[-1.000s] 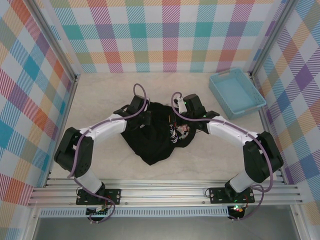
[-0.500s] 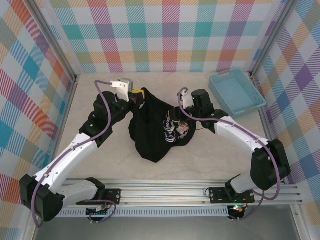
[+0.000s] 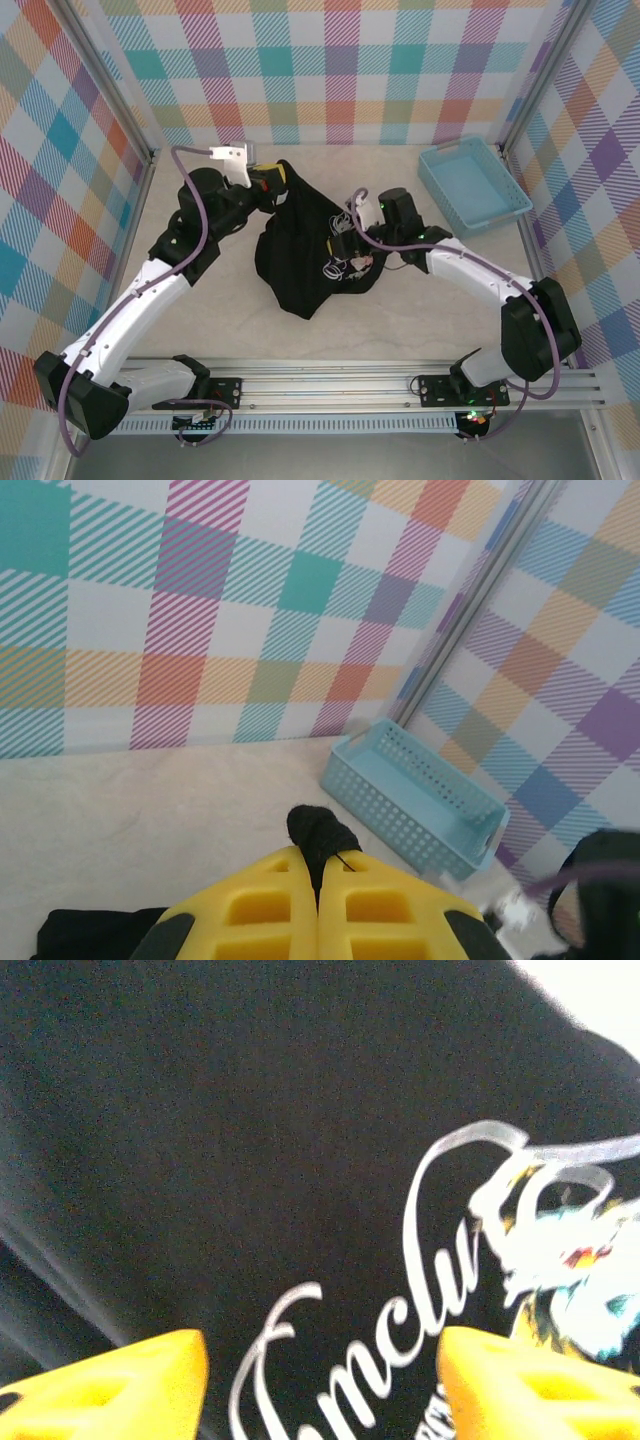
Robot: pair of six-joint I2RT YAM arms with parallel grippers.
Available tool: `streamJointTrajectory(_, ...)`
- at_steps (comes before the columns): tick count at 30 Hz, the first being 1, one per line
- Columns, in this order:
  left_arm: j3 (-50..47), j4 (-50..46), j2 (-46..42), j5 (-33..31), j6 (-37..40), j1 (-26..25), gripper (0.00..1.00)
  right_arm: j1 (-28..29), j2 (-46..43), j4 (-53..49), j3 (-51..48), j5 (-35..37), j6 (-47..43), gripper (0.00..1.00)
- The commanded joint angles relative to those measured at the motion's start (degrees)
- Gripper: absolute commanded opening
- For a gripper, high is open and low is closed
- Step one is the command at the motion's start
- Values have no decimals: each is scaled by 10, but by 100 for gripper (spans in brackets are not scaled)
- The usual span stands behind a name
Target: Fold the inside-out t-shirt
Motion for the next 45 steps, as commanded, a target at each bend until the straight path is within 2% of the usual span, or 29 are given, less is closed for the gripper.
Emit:
streamJointTrajectory(1,25,10,0,-1,-22,5,0,37,-9,-14,-25,24,-39,69)
streamJointTrajectory(4,31,7,3,0,-25,5,0,42,-7,14,-48,52,-41,75)
streamJointTrajectory(11,39,-3,2,-1,-29,5,0,41,-23,24,-101,181,-50,83)
streamJointTrajectory(17,44,-7,1,-4,-29,5,0,39,-27,-14,-115,269,13,84)
streamJointTrajectory(26,42,-11,5,-7,-25,5,0,39,-144,-52,-139,209,54,85)
streamJointTrajectory(30,43,-13,5,-12,-20,5,0,-7,-142,-97,-130,227,104,77)
streamJointTrajectory(33,43,-14,4,-13,-19,5,0,-63,-110,-101,-129,196,144,66)
streamJointTrajectory(39,44,-19,4,-13,-15,5,0,-75,-42,-86,-103,185,170,54)
streamJointTrajectory(45,44,-21,0,-16,-12,6,0,-88,-4,-76,-91,192,172,32)
